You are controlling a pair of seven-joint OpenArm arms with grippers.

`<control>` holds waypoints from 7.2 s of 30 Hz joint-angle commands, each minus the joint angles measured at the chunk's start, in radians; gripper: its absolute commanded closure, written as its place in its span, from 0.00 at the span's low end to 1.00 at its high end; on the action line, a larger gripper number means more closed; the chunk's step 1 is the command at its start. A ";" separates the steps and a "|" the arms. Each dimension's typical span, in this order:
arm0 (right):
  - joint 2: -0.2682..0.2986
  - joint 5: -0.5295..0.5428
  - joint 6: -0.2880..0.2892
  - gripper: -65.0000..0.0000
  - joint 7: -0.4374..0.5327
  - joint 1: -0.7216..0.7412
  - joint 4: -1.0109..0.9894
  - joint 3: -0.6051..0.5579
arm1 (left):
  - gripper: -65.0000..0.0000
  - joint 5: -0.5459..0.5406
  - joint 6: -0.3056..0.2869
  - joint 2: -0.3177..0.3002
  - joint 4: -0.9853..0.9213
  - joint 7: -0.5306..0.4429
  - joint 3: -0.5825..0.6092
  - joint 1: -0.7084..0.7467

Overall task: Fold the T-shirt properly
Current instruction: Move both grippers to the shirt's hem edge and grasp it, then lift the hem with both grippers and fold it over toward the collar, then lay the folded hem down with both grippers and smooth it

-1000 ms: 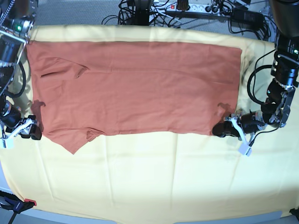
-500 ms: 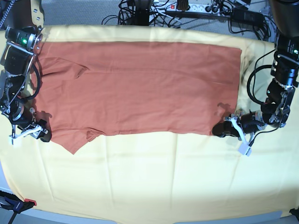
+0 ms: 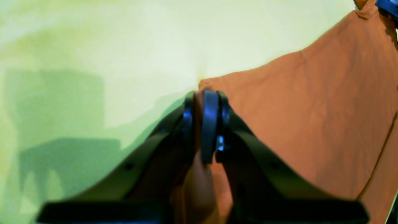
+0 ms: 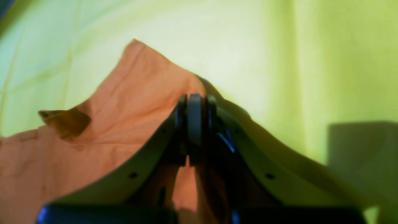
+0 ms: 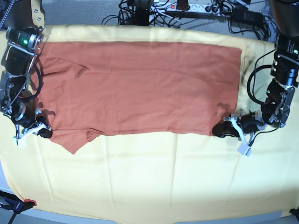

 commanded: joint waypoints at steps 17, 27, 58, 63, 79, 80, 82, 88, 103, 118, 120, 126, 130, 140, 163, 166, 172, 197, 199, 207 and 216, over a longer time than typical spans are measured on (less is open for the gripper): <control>0.020 -0.153 -0.102 1.00 0.130 0.108 0.014 0.003 | 1.00 0.206 -0.004 0.052 0.007 -0.166 -0.158 -0.088; 0.036 -0.122 0.044 1.00 0.082 0.109 0.014 -0.020 | 1.00 0.164 -0.004 0.050 0.007 -0.108 -0.158 -0.100; 0.217 0.145 0.044 1.00 -0.177 0.057 0.133 -0.221 | 1.00 -0.124 -0.004 -0.081 0.352 0.248 -0.158 -0.024; 0.217 0.145 0.044 1.00 -0.177 0.055 0.139 -0.221 | 1.00 -0.124 -0.004 -0.103 0.371 0.248 -0.182 -0.025; 0.216 0.228 0.044 1.00 -0.236 0.055 0.139 -0.221 | 1.00 -0.232 -0.004 -0.153 0.400 0.346 -0.231 -0.024; 0.216 0.228 0.044 1.00 -0.249 0.055 0.139 -0.221 | 1.00 -0.269 -0.004 -0.153 0.400 0.380 -0.231 -0.024; 0.217 0.228 0.044 1.00 -0.266 0.055 0.139 -0.221 | 1.00 -0.346 -0.004 -0.153 0.400 0.441 -0.231 -0.022; 0.222 0.325 0.044 1.00 -0.354 0.055 0.139 -0.221 | 1.00 -0.420 -0.004 -0.165 0.424 0.634 -0.231 -0.022; 0.247 0.346 0.044 1.00 -0.410 0.054 0.139 -0.221 | 1.00 -0.420 -0.004 -0.290 0.682 0.716 -0.231 0.117; 0.253 0.354 0.044 0.70 -0.435 0.055 0.139 -0.221 | 0.85 -0.420 -0.004 -0.293 0.712 0.712 -0.231 0.314; 0.253 0.355 0.044 0.46 -0.432 0.061 0.139 -0.221 | 0.64 -0.420 -0.004 -0.292 0.712 0.711 -0.231 0.334; 0.241 0.516 0.044 0.40 -0.432 0.066 0.139 -0.221 | 0.51 -0.416 -0.004 -0.291 0.710 0.661 -0.231 0.341; 0.180 0.472 0.044 0.40 -0.435 0.060 0.139 -0.221 | 0.51 -0.391 -0.004 -0.291 0.709 0.631 -0.231 0.341; 0.072 0.069 0.044 0.40 -0.279 0.047 0.139 -0.222 | 0.51 -0.392 -0.004 -0.291 0.706 0.629 -0.231 0.341; 0.101 0.373 0.044 1.00 -0.462 0.027 0.238 -0.349 | 0.51 -0.392 -0.004 -0.291 0.707 0.624 -0.231 0.340; 0.123 0.391 0.044 1.00 -0.479 0.027 0.300 -0.349 | 0.51 -0.392 -0.004 -0.291 0.707 0.625 -0.231 0.341; 0.171 0.510 0.044 1.00 -0.553 0.026 0.385 -0.349 | 0.51 -0.392 -0.004 -0.291 0.707 0.624 -0.231 0.341; 0.415 0.817 0.044 1.00 -0.708 -0.299 0.696 -0.350 | 0.51 -0.385 -0.004 -0.297 0.707 0.626 -0.231 0.335; 0.437 0.817 0.044 1.00 -0.708 -0.327 0.710 -0.350 | 0.51 -0.386 -0.004 -0.296 0.707 0.626 -0.231 0.335; 0.459 0.801 0.044 1.00 -0.708 -0.413 0.710 -0.350 | 0.51 -0.385 -0.004 -0.297 0.707 0.632 -0.231 0.335; 0.458 0.718 0.044 1.00 -0.708 -0.428 0.710 -0.350 | 0.51 -0.385 -0.004 -0.313 0.707 0.633 -0.231 0.332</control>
